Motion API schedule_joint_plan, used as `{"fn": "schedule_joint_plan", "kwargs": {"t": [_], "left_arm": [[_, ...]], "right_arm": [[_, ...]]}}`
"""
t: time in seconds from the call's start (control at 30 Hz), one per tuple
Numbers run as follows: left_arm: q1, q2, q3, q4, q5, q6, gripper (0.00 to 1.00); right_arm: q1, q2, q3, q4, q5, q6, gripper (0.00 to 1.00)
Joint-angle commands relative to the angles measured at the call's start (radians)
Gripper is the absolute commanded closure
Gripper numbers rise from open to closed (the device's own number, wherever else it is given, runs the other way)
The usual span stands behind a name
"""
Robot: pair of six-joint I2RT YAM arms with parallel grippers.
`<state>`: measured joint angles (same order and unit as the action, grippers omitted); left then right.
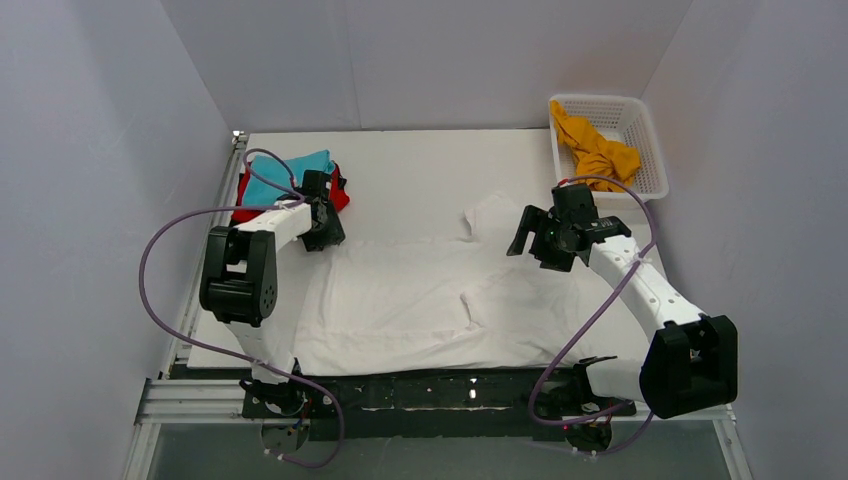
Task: Fold and stack the t-shirts
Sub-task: Grab the side of the flattened tshirt furthest away from the robot with both arms
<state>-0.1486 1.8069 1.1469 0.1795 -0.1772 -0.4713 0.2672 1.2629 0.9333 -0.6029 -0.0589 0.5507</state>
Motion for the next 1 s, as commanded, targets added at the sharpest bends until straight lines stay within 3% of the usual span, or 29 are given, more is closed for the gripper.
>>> {"fn": "schedule_joint_plan", "kwargs": {"t": [0.0,0.13,0.77,0.97], "left_arm": [[0.001,-0.070,-0.058,-0.029,-0.023,-0.033,0.58],[0.001,-0.083,-0.087,-0.037,-0.036,-0.052,0.62],[0.017,-0.085,-0.018,-0.081,-0.120,0.019,0.60],[0.021,-0.082,-0.024,-0.083,-0.107,-0.008,0.73]], "right_arm": [[-0.007,0.011,0.002,0.025,0.005,0.000,0.10],[-0.008,0.015,0.011,0.023,0.005,-0.002,0.10],[-0.008,0.006,0.014,0.003,0.030,-0.008,0.11],[-0.008,0.010,0.016,0.006,0.035,-0.003,0.11]]}}
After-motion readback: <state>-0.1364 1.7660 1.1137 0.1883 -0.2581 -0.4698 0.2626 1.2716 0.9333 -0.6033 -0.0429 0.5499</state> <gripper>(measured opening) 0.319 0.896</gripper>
